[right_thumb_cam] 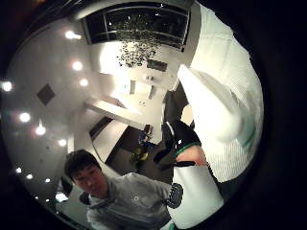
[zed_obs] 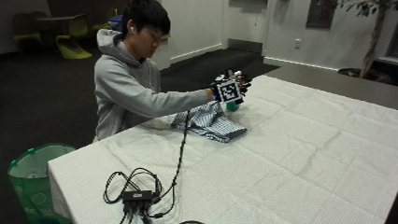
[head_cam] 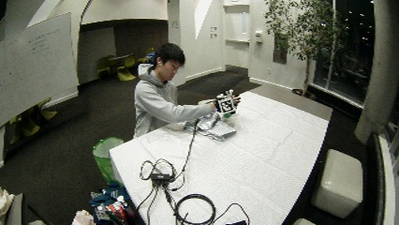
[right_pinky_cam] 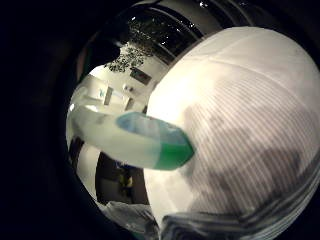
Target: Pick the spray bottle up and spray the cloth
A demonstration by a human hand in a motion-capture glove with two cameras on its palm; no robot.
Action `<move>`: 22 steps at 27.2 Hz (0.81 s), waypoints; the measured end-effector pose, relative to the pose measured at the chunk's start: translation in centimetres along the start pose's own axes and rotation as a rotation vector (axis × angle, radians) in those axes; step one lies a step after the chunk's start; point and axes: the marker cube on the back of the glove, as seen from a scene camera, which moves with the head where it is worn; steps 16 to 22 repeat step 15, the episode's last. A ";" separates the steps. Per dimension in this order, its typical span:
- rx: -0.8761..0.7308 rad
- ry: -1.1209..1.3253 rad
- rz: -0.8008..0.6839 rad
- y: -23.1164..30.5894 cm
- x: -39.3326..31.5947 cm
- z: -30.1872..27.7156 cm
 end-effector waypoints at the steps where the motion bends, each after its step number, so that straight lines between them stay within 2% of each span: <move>1: -0.002 -0.014 -0.008 0.7 -0.7 -0.9; 7: 0.011 0.027 -0.050 4.7 -3.4 -4.9; 10: 0.013 0.003 -0.082 7.0 -5.2 -5.9; 14: -0.018 0.090 -0.127 10.2 -5.6 -6.4; 22: -0.017 0.105 -0.131 10.6 -5.6 -6.5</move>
